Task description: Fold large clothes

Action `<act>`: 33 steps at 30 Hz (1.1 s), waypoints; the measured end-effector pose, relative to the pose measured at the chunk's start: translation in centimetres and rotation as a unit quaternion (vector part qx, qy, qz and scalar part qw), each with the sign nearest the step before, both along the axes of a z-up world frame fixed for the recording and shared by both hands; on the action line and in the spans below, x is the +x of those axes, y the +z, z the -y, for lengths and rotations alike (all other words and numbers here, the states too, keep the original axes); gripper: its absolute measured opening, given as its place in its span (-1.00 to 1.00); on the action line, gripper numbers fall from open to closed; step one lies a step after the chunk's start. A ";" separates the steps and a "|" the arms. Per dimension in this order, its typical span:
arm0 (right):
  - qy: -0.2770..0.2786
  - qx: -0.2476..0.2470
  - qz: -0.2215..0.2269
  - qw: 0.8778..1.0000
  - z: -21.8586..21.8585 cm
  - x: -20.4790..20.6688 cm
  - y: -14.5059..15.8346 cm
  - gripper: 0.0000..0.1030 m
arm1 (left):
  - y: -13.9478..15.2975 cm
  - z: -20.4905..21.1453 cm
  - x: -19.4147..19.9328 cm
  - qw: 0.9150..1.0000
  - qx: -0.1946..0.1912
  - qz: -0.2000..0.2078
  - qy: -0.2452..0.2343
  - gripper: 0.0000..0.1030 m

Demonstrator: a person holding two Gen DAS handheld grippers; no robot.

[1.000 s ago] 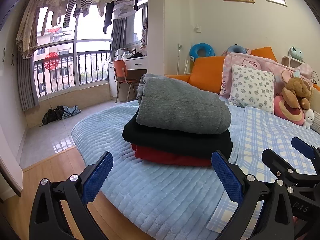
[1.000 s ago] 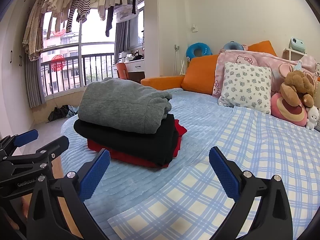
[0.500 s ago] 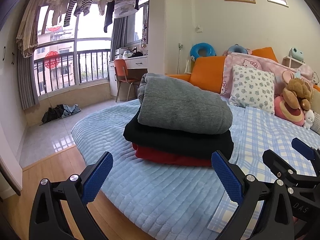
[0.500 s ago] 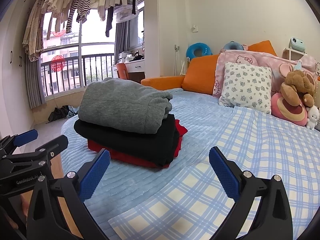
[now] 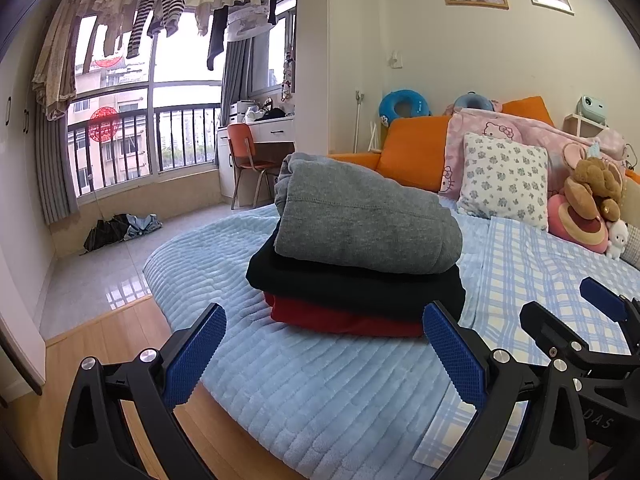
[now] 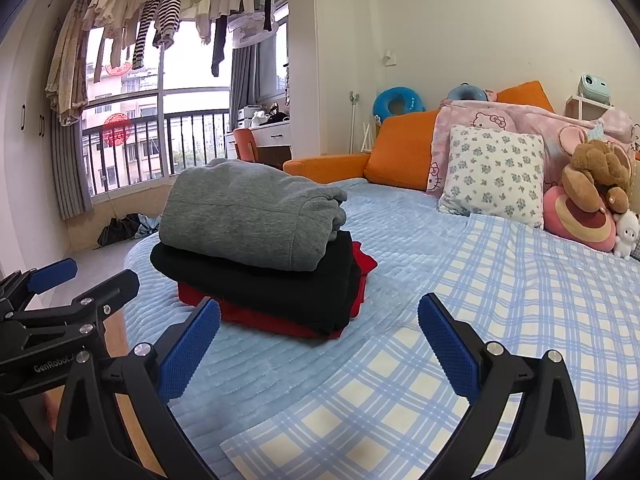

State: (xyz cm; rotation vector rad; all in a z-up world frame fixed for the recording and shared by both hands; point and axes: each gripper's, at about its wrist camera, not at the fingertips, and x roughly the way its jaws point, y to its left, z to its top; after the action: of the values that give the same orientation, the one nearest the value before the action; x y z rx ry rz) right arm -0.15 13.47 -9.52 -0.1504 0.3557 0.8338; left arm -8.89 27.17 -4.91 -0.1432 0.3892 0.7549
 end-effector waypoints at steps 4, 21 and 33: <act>-0.001 0.000 0.001 1.000 -0.3 0.0 0.0 0.91 | 0.1 -0.1 0.1 1.000 -0.002 -0.002 -0.001 0.94; -0.002 0.000 -0.004 1.000 -0.3 0.2 -0.2 0.91 | 0.6 0.3 -0.2 1.000 0.018 0.009 0.009 0.94; -0.003 -0.004 -0.010 1.000 -0.4 0.5 -0.5 0.91 | 0.5 -0.3 0.1 1.000 0.006 0.001 0.005 0.93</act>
State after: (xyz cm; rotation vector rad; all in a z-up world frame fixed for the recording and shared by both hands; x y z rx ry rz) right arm 0.32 13.90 -10.05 -0.1478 0.3770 0.8281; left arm -8.82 27.44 -4.45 -0.1346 0.3819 0.7677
